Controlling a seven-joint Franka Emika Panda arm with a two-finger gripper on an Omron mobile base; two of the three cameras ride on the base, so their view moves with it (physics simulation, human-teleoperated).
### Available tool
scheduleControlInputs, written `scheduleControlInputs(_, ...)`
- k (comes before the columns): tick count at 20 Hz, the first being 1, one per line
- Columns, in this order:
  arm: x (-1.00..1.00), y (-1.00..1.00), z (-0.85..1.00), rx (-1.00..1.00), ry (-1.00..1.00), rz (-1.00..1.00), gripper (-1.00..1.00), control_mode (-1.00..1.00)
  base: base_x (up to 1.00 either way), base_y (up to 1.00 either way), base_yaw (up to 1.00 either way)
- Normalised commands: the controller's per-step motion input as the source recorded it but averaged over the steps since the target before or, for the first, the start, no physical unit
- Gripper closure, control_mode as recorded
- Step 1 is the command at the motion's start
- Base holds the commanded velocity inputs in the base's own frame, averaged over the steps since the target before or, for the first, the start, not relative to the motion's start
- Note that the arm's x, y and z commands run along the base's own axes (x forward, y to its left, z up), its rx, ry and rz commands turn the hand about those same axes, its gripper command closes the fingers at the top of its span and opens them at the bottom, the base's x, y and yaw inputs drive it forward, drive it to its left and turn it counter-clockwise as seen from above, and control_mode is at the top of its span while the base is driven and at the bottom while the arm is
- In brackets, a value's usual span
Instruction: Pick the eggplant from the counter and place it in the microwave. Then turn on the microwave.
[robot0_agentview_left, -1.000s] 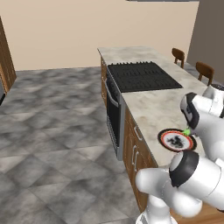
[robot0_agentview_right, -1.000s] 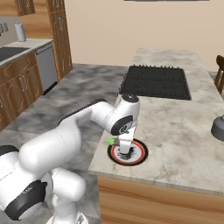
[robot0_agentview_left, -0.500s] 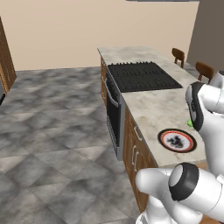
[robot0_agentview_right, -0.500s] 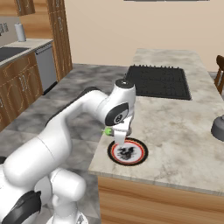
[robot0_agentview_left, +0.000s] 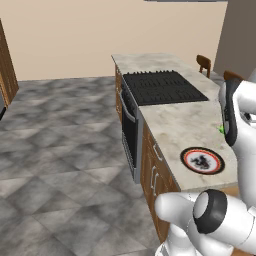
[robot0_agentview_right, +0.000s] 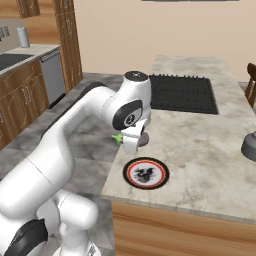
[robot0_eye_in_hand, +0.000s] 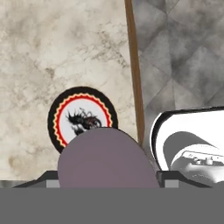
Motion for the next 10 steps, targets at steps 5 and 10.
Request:
scheduleControlInputs(5, -0.36, 0.11, 0.35, -0.01, 0.0, -0.04, 1.0, -1.0, 0.0, 0.0, 0.0)
scheduleControlInputs(10, -0.37, 0.23, 0.29, -0.02, 0.0, -0.03, 1.0, -1.0, 0.0, 0.0, 0.0)
